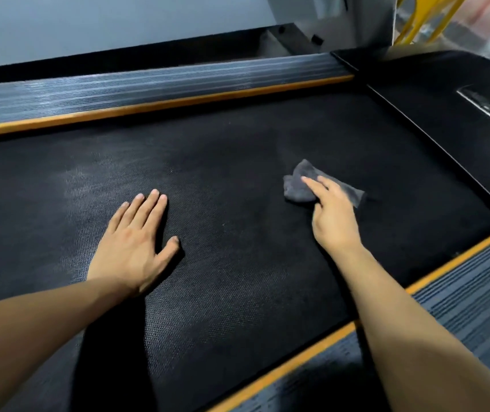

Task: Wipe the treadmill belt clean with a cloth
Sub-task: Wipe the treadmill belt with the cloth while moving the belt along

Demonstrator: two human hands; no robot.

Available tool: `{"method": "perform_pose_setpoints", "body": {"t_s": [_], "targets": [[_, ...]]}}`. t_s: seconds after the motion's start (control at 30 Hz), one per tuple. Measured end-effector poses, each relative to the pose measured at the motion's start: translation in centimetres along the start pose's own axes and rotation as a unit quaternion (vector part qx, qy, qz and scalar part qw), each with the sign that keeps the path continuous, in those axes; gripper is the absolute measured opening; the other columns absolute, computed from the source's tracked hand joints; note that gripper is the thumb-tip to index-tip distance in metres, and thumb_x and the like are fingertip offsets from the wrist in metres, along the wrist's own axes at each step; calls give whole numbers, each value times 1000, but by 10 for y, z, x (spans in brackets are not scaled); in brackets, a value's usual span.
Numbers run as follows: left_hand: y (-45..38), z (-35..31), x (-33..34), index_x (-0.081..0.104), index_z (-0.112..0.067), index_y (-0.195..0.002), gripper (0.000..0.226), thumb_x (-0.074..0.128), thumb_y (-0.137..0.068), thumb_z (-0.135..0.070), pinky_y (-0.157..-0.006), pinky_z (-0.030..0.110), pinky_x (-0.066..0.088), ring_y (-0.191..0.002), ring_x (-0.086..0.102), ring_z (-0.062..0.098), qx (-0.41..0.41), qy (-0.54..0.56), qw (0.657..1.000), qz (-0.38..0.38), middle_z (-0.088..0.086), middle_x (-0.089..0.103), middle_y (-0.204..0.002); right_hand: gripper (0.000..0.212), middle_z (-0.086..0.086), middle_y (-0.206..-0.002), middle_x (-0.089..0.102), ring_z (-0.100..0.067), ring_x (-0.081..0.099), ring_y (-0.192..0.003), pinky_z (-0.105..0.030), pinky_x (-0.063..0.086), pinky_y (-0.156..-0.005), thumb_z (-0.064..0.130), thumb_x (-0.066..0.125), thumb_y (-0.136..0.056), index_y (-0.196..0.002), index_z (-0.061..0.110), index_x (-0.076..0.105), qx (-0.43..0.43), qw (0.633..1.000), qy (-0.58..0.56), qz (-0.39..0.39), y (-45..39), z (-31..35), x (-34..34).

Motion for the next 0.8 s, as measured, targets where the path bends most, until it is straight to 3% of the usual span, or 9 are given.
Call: {"method": "perform_pose_setpoints", "body": {"t_s": [0.13,0.27,0.33,0.5,0.6,0.7,0.77,0.8], "targets": [[0,-1,0,13,-20,-164,83,19,-94,-64,-129,39,3,-159,2,16,0,0,1000,2,-1,9,-172,53,-10,-151,44,-25,38,-141,-40,29,-118,1,45,-93,-141,23,52,29,999,24,9,1,6,7],[0,-2,0,10,-21,-164,83,18,-94,-64,-129,39,2,-159,0,15,2,-4,1000,2,-2,6,-172,51,-4,-136,59,-32,54,-120,-47,42,-103,27,53,-85,-135,35,54,-75,988,130,48,-15,12,-5],[0,-1,0,11,-21,-164,83,19,-94,-64,-129,39,3,-159,1,15,-1,-6,1000,-1,-2,7,-172,51,3,-126,62,-28,56,-111,-47,42,-101,36,53,-82,-132,42,55,-92,988,108,67,-27,-5,-13],[0,0,3,9,-21,-164,83,17,-94,-65,-130,39,2,-159,-2,14,1,-8,1000,-1,-3,6,-172,35,-5,-126,62,-25,55,-118,-32,37,-105,12,55,-90,-124,19,61,-13,998,-31,-53,-25,0,-5],[-1,1,3,10,-21,-164,83,19,-95,-65,-130,40,3,-159,-1,14,1,-5,1000,-6,-3,7,-172,41,-11,-135,56,-30,50,-127,-40,37,-109,16,49,-94,-134,10,53,38,996,12,-75,-47,10,16],[-1,1,3,13,-21,-164,83,22,-94,-65,-130,41,6,-159,1,15,1,-3,1000,-13,-3,9,-172,54,-15,-152,40,-31,36,-140,-44,28,-116,21,46,-94,-146,8,38,94,989,102,-61,-59,29,39],[-1,1,3,13,-21,-164,84,22,-94,-65,-129,41,5,-159,1,15,2,-2,1000,-10,-3,9,-172,56,-19,-147,44,-35,41,-135,-46,31,-113,19,43,-88,-143,7,42,48,993,97,-37,-50,76,58],[-2,1,4,14,-20,-164,84,22,-94,-65,-129,41,5,-159,2,15,3,-4,1000,-8,-2,10,-172,58,-20,-143,48,-37,45,-131,-48,35,-110,19,42,-83,-139,5,47,-19,997,70,-17,-41,111,72]]}}
Point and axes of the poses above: each hand's wrist, its own y-axis away from the middle knuckle, its own x-axis out of the palm, z = x × y, the point moved 10 cm from there along -y, towards the middle knuckle
